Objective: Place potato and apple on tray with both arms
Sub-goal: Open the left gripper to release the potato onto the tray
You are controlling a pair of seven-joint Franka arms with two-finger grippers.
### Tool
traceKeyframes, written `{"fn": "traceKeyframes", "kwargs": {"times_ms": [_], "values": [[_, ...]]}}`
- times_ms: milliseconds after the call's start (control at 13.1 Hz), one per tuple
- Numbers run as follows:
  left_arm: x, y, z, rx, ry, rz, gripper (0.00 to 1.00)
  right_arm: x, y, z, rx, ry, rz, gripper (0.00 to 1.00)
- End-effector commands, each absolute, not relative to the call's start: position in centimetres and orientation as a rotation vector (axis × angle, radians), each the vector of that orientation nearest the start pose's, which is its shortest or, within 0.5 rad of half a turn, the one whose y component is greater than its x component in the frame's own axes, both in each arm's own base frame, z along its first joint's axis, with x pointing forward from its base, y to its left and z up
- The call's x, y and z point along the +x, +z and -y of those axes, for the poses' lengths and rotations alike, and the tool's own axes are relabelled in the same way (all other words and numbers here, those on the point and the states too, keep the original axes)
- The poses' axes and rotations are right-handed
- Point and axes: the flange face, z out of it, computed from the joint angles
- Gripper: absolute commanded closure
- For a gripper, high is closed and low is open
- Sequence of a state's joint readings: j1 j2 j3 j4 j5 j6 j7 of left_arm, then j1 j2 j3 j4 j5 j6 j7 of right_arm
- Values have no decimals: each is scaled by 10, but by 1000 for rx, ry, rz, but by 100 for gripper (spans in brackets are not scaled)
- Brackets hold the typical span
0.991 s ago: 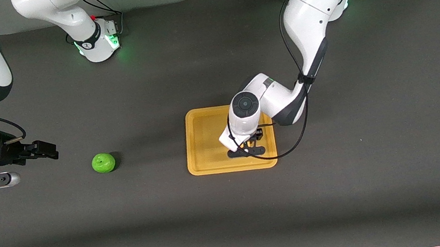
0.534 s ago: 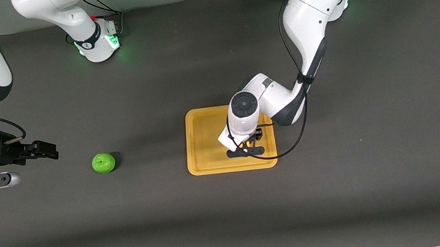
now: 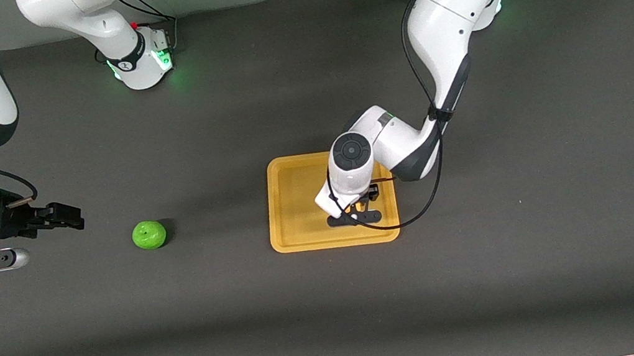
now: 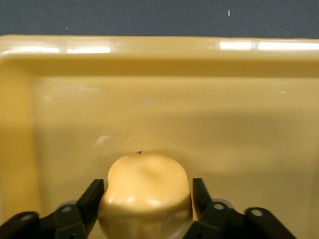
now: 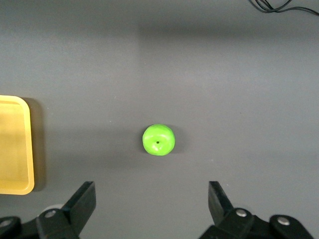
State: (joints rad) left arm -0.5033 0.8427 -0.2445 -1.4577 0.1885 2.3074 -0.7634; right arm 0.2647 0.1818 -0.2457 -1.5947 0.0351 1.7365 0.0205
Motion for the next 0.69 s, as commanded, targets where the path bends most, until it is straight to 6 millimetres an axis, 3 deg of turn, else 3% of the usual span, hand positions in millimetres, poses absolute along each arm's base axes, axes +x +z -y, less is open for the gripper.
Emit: {"fn": "traceKeyframes", "kwargs": {"times_ms": [0,152,305,457,610], "values": [[554,200,465,-3161,5,-43,0,608,529,-24,-3154,31,-6,0],[555,217,463,-3134,42,-40,0,608,529,-24,-3154,31,-6,0],[549,251,465,-3114,63,-48,0,608,528,-24,-3155,33,-6,0],[539,301,472,-3113,63,-69,0,608,528,-24,-3155,33,-4,0],[534,373,465,-3118,41,-54,0,608,528,-25,-3154,26,-1,0]]}}
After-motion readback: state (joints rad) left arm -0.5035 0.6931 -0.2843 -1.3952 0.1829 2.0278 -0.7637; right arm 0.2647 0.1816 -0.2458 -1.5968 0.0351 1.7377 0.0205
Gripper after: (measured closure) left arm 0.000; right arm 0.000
